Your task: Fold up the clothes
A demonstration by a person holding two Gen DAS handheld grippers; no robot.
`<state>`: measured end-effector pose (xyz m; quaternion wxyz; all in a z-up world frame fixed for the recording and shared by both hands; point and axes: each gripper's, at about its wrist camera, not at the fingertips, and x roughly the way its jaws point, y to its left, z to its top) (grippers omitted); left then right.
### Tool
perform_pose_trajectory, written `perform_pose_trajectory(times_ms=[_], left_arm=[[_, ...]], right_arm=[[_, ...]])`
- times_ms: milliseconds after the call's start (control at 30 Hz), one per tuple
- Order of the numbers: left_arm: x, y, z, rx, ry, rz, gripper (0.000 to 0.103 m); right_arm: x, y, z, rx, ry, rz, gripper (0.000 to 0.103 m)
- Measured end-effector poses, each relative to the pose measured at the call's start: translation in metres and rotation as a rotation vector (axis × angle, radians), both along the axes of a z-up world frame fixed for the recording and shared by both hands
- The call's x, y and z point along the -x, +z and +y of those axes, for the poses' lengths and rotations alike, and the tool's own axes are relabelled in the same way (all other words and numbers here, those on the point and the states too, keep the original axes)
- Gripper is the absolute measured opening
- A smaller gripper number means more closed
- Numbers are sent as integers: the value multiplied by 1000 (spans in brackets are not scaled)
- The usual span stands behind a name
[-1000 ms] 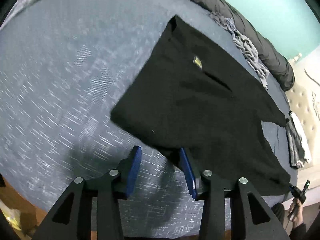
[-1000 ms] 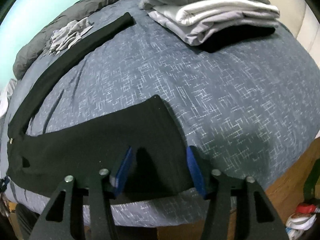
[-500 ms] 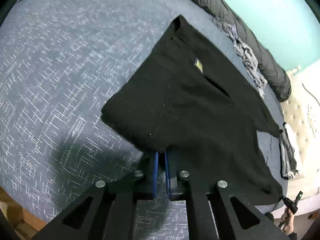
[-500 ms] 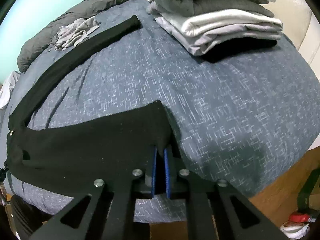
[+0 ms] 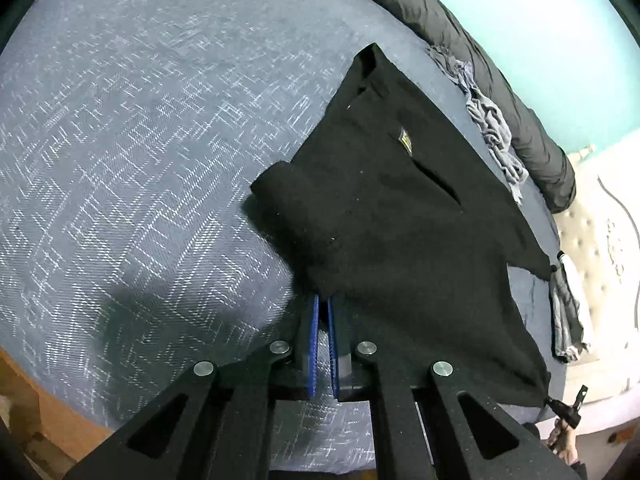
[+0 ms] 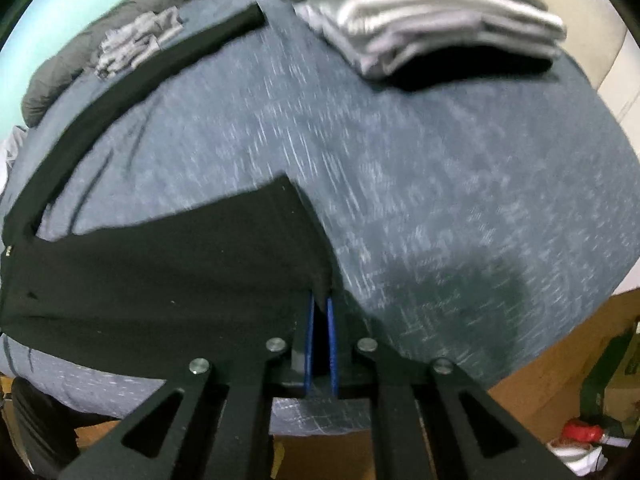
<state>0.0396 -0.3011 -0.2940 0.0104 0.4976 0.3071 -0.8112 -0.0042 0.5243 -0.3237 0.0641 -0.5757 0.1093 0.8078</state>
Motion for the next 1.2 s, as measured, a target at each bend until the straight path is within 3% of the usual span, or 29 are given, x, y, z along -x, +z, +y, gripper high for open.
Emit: perform_pose_trajectory(times_ms=[100, 167, 233, 333, 533, 667, 833, 1100, 1133, 1167, 1200], left_arm=[[3, -3, 4, 14, -8, -7, 5], [5, -1, 6, 26, -14, -8, 9], [5, 4, 10, 30, -16, -7, 9], [10, 18, 23, 63, -46, 9, 9], [19, 46, 51, 131, -108, 43, 14], [28, 61, 72, 166, -162, 68, 29], [43, 57, 93, 192, -224, 58, 30], [57, 39, 107, 187, -262, 28, 30], [58, 38, 108, 186, -263, 26, 30], [59, 37, 108, 184, -264, 25, 30], [60, 37, 109, 182, -265, 25, 30]], right_arm=[[-2, 1, 4, 12, -19, 19, 10], [-3, 11, 6, -10, -30, 38, 29], [-5, 28, 0, -45, -18, 91, 34], [2, 52, -30, -56, 90, 144, 35], [35, 61, -123, -2, 356, 158, 41], [71, 50, -191, 16, 507, 133, 43], [103, 21, -246, -27, 646, 56, 43], [132, -16, -258, -43, 675, -31, 43], [132, -17, -257, -39, 682, -34, 39], [132, -18, -256, -29, 693, -30, 27], [131, -18, -255, -13, 700, -27, 20]])
